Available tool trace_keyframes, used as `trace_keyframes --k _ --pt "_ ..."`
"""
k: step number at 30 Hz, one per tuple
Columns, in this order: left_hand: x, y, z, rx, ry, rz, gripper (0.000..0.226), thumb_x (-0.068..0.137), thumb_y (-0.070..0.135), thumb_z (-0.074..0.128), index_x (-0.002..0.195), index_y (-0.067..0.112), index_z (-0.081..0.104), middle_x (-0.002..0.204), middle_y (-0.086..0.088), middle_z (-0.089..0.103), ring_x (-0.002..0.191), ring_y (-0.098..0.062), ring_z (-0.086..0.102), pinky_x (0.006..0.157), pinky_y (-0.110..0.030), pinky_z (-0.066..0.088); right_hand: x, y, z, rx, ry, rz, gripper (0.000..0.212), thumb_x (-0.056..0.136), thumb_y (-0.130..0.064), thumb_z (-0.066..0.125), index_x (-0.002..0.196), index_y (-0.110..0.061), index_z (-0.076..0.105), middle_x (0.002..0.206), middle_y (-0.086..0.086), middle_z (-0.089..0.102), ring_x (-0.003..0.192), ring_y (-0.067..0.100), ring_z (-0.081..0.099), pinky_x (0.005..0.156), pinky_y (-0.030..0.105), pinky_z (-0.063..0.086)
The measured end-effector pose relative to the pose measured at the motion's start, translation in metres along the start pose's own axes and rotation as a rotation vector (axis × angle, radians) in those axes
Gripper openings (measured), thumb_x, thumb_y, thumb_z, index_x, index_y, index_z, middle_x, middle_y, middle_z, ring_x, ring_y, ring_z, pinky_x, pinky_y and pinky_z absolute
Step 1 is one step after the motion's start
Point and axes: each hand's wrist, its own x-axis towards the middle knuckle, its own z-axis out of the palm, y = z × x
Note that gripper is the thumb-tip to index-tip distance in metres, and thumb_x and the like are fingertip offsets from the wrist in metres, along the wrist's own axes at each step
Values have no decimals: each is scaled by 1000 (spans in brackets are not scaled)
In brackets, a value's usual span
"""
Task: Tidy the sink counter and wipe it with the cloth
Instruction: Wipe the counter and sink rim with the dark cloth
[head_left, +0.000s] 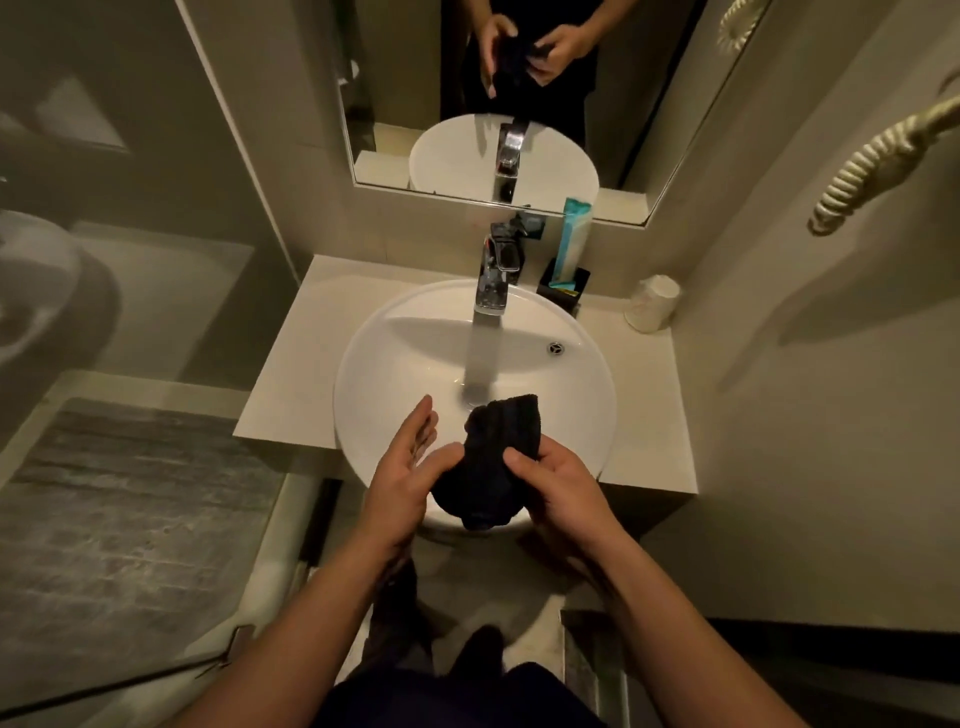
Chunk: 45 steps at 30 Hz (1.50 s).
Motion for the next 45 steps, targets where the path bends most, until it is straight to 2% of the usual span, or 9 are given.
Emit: trace_keyframes --k 5,11,19,24,28,33,37,42,45 --pt "-1 -3 14 -268 -216 -428 46 88 39 67 118 5 72 124 -19 70 123 -33 61 114 -47 40 -20 0 -18 114 -34 47 24 99 -14 58 119 -9 70 118 17 74 116 35 68 101 47 54" --pt "-1 -18 15 -271 -273 -211 40 94 15 64 131 0 62 132 -21 66 128 -33 60 113 -44 42 -35 10 -37 151 -1 73 32 100 -16 56 130 -8 63 123 16 72 118 33 68 101 46 53" --pt "-8 -37 15 156 -42 -71 22 99 11 61 118 18 69 108 1 78 105 -14 72 82 -22 58 -30 35 -41 -298 117 20 21 102 -22 57 120 -17 68 105 -5 75 95 1 72 76 17 57" --pt "3 -57 -1 529 52 -33 23 99 25 60 121 23 66 106 5 73 100 -14 69 88 -40 59 -14 59 -32 -658 186 44 21 100 -36 58 110 -19 66 96 -5 70 86 11 67 64 20 50" --pt "11 -66 -7 844 96 16 28 99 26 59 124 15 65 90 3 67 80 -15 62 67 -29 48 -6 72 -20 -908 234 100 25 101 -45 52 109 -22 58 97 -6 65 86 16 63 67 33 49" --pt "10 -69 -9 1128 108 13 27 100 40 54 119 22 60 98 -3 71 88 -24 67 73 -38 56 -2 77 -9 -1164 278 129 32 103 -49 44 111 -19 52 103 5 69 91 28 67 66 36 47" --pt "3 -72 -12 1313 106 -7 31 102 47 46 118 20 50 98 -3 69 85 -23 65 71 -40 57 -6 75 -10 -1204 320 129 36 101 -53 48 115 -19 46 98 1 68 76 20 62 54 31 41" --pt "7 -61 -21 1282 126 165 62 91 54 63 138 19 46 124 -3 62 111 -21 60 90 -35 53 -6 75 -26 -1382 303 -199 54 94 -58 57 132 -20 54 123 1 61 107 18 60 88 31 52" --pt "14 -63 -25 1464 -183 461 84 85 67 61 152 22 38 153 -4 44 141 -24 41 115 -42 34 -2 81 -36 -1477 11 -362 77 89 -68 54 149 -23 42 150 0 48 139 20 46 112 38 39"
